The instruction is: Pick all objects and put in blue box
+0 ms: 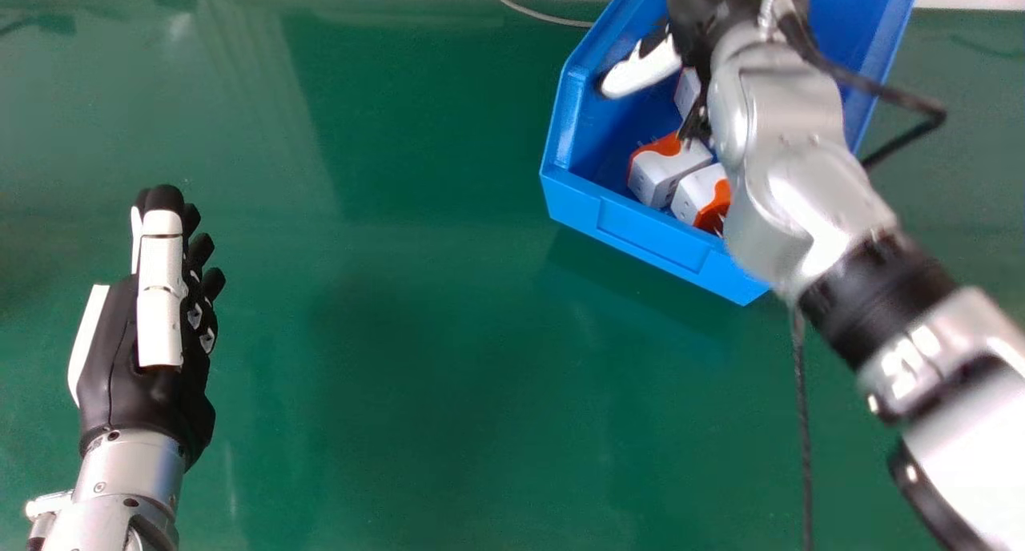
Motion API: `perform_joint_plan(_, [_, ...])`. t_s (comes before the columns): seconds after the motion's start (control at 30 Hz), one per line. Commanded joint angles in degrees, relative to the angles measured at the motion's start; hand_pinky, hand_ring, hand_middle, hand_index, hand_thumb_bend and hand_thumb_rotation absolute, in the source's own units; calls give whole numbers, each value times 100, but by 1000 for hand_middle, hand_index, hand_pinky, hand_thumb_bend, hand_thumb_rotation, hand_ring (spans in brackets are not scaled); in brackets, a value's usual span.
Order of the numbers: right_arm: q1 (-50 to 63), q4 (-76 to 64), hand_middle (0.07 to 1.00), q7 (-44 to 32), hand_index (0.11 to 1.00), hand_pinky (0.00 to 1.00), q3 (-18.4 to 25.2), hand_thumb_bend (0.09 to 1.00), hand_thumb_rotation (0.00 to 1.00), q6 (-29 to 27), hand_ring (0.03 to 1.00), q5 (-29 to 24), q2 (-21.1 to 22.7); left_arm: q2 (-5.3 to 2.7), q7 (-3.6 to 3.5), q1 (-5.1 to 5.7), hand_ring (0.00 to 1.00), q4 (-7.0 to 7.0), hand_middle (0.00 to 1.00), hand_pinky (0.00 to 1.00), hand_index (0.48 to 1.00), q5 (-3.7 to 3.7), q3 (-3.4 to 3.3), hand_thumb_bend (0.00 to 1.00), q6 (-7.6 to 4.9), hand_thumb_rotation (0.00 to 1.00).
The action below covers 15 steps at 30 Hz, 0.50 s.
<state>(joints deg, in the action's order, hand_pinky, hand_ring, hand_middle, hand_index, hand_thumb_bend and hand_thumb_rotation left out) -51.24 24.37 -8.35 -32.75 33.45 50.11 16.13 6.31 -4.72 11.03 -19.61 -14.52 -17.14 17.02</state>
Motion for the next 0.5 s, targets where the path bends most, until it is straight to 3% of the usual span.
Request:
perform_joint_plan(0.0, [665,-1634,982,-176,928,749,227,724,414,396,923,352,216,135,-49,15,1000,-107,1000,1000,1000,1,-61,512,-81,1000])
perform_joint_plan(0.2, [2493,-3928,1000,-114,948,754,299,679,471,394,943,713,407,213,-156,-43,1000,46,1000,1000,1000,-105,-188,513,-89,995])
perform_joint_plan(0.4, [4316,-5391,1000,278,999,799,389,608,534,4,993,789,373,281,-230,-48,1000,150,1000,1000,1000,-87,-227,514,-159,985])
perform_joint_plan(0.47, [4840,-5639,1000,478,1000,802,398,603,544,-285,998,804,379,316,-279,-69,1000,252,1000,1000,1000,-75,-251,515,-225,983])
